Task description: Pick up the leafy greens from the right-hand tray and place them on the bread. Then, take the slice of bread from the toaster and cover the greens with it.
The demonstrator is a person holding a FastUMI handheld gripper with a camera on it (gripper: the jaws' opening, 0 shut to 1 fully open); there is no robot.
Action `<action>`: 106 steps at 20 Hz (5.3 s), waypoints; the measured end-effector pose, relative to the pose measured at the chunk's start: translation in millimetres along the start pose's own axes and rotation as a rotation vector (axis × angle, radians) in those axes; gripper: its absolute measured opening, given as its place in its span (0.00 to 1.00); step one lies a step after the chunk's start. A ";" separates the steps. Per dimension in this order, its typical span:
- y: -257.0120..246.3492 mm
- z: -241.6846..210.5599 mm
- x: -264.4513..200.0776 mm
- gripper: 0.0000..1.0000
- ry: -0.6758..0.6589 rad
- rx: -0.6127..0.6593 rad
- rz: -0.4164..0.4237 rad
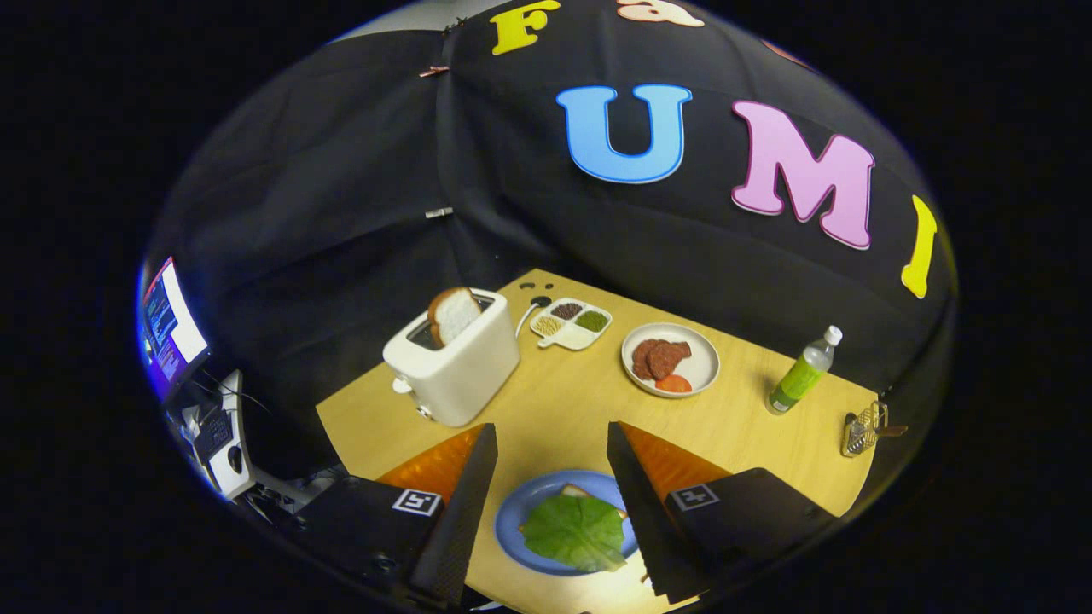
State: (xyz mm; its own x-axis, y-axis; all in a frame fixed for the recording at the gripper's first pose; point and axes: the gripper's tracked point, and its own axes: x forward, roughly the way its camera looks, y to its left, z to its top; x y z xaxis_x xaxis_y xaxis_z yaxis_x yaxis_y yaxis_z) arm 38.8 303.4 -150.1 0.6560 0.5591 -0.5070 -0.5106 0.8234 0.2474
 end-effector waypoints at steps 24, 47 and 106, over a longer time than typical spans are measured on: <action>153.1 62.7 237.2 0.80 0.134 -0.095 -0.061; 124.6 74.3 251.7 0.14 0.152 0.075 -0.128; -85.0 -209.2 5.2 0.86 0.243 0.272 -0.421</action>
State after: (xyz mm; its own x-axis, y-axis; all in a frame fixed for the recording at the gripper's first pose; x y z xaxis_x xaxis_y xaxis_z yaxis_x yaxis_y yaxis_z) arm -30.7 216.0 -346.5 0.6091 0.1648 -0.7758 -0.0496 0.9842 0.1701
